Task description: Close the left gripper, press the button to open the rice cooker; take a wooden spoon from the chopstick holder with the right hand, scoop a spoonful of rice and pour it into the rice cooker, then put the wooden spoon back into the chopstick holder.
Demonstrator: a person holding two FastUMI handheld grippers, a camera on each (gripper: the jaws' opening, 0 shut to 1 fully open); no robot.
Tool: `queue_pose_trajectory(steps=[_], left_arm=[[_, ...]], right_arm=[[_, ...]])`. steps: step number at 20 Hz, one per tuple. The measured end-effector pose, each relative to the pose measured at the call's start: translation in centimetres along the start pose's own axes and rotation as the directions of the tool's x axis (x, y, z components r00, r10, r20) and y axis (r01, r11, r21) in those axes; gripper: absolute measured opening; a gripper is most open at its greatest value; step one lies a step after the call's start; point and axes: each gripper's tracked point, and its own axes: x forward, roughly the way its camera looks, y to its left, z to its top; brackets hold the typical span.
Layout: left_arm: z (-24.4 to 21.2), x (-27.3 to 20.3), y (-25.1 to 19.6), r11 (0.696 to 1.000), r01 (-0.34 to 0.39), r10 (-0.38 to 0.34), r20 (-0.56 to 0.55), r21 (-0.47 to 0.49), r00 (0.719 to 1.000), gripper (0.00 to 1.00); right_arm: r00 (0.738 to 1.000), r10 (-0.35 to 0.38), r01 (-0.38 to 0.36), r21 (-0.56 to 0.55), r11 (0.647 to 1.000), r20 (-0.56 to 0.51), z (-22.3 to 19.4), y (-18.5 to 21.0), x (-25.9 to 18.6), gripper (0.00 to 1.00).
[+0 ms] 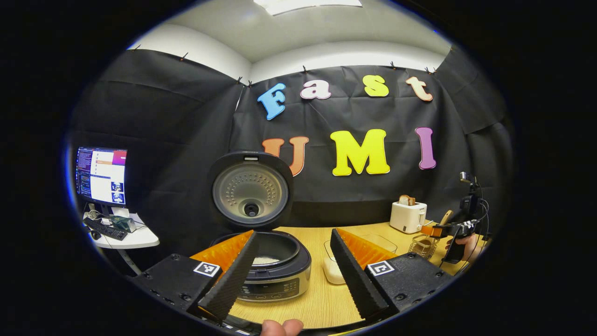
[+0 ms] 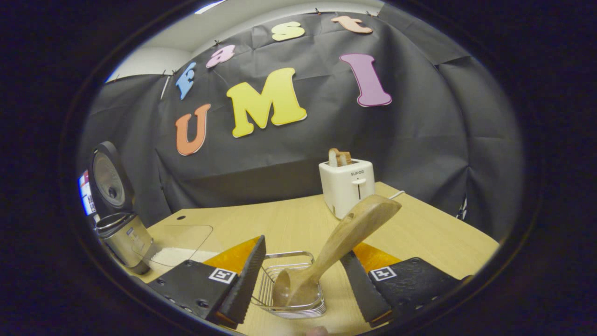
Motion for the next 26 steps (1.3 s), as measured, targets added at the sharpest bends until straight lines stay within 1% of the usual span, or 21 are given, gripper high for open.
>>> queue_pose_trajectory(steps=[1, 2, 4, 5, 6, 7, 8, 10, 11, 12, 13, 14, 16, 18, 19, 20, 22, 23, 24, 25, 26], left_arm=[[0.1, 0.0, 0.0, 1.0, -0.002, 0.002, 0.003, 0.0, 1.0, 0.99], [0.2, -0.1, 0.0, 1.0, -0.005, 0.005, 0.005, -0.002, 1.0, 0.99], [0.3, -0.1, 0.0, 1.0, -0.02, 0.02, 0.012, -0.013, 1.0, 0.98], [0.3, 0.0, -0.1, 0.999, -0.029, 0.029, 0.014, -0.025, 0.999, 0.98], [0.3, 0.0, -0.4, 0.999, -0.038, 0.038, 0.014, -0.038, 0.999, 0.98], [0.3, -0.1, -1.0, 0.998, -0.031, 0.031, 0.014, -0.048, 0.999, 0.98], [0.5, 0.0, -1.7, 0.998, -0.021, 0.022, 0.016, -0.051, 1.0, 0.98], [0.8, -0.2, -2.1, 0.999, -0.032, 0.033, 0.025, -0.039, 0.999, 0.98], [1.1, -0.3, -2.1, 0.999, -0.043, 0.044, 0.031, -0.032, 0.999, 0.98], [1.5, -0.2, -2.2, 0.999, -0.049, 0.049, 0.032, -0.024, 0.998, 0.98], [2.2, 0.0, -2.3, 0.999, -0.049, 0.05, 0.035, -0.017, 0.998, 0.98], [3.1, 0.3, -2.1, 0.999, -0.053, 0.054, 0.042, -0.007, 0.998, 0.98], [5.5, 1.6, -1.4, 0.998, -0.061, 0.06, 0.045, 0.012, 0.997, 0.98], [7.9, 3.3, -0.1, 0.996, -0.084, 0.082, 0.052, 0.034, 0.995, 0.98], [9.4, 4.4, 0.6, 0.994, -0.097, 0.094, 0.061, 0.049, 0.994, 0.98], [10.5, 5.6, 1.4, 0.992, -0.115, 0.111, 0.06, 0.057, 0.992, 0.98], [12.4, 8.2, 2.7, 0.987, -0.144, 0.141, 0.047, 0.072, 0.989, 0.98], [13.3, 9.5, 3.6, 0.984, -0.156, 0.153, 0.04, 0.084, 0.987, 0.98], [14.2, 10.7, 4.2, 0.983, -0.161, 0.158, 0.038, 0.093, 0.987, 0.99], [14.9, 11.9, 4.3, 0.983, -0.157, 0.156, 0.025, 0.09, 0.987, 0.99], [15.6, 13.0, 4.7, 0.984, -0.159, 0.158, 0.02, 0.085, 0.987, 0.98]], right_arm=[[1.0, -0.011, 0.011, -0.003, 1.0, -0.001, 0.0, -0.3, -0.2, 0.83], [1.0, -0.02, 0.02, -0.006, 1.0, -0.007, -0.1, -0.6, -0.7, 0.9], [0.999, -0.034, 0.034, -0.002, 0.999, -0.013, -0.1, -1.2, -1.9, 0.95], [0.999, -0.039, 0.039, 0.001, 0.999, -0.014, -0.2, -1.5, -2.6, 0.95], [0.999, -0.047, 0.047, 0.008, 0.999, -0.011, -0.1, -1.8, -3.5, 0.91], [0.999, -0.05, 0.05, 0.023, 0.998, -0.009, -0.1, -2.1, -4.4, 0.91], [0.999, -0.048, 0.048, 0.031, 0.998, -0.008, -0.2, -2.3, -5.3, 0.96], [0.998, -0.06, 0.06, 0.018, 0.998, -0.013, -0.6, -3.0, -7.1, 0.95], [0.999, -0.05, 0.05, 0.015, 0.999, -0.013, -0.5, -2.9, -8.0, 0.95], [0.999, -0.049, 0.049, 0.012, 0.999, -0.012, -0.3, -2.8, -9.1, 0.92], [0.999, -0.049, 0.049, 0.014, 0.999, -0.003, 0.0, -2.8, -9.9, 0.92], [0.999, -0.039, 0.039, 0.021, 0.999, 0.007, 0.3, -2.5, -10.6, 0.95], [1.0, 0.018, -0.018, 0.02, 1.0, 0.005, 0.4, -0.7, -12.3, 0.95], [0.999, 0.039, -0.039, 0.001, 0.999, -0.006, 0.4, -0.1, -13.1, 0.95], [0.998, 0.064, -0.064, -0.004, 0.998, -0.002, 0.6, 0.6, -13.7, 0.92], [0.997, 0.08, -0.08, -0.014, 0.997, 0.008, 0.9, 1.1, -14.2, 0.95], [0.995, 0.096, -0.095, -0.048, 0.994, 0.026, 1.3, 1.7, -14.5, 0.95], [0.994, 0.099, -0.097, -0.056, 0.994, 0.034, 1.5, 1.8, -14.7, 0.91], [0.993, 0.107, -0.104, -0.051, 0.993, 0.04, 1.6, 2.2, -14.9, 0.91], [0.991, 0.124, -0.121, -0.059, 0.991, 0.041, 1.6, 2.9, -15.1, 0.95], [0.99, 0.133, -0.13, -0.067, 0.989, 0.043, 1.5, 3.4, -15.2, 0.95]])
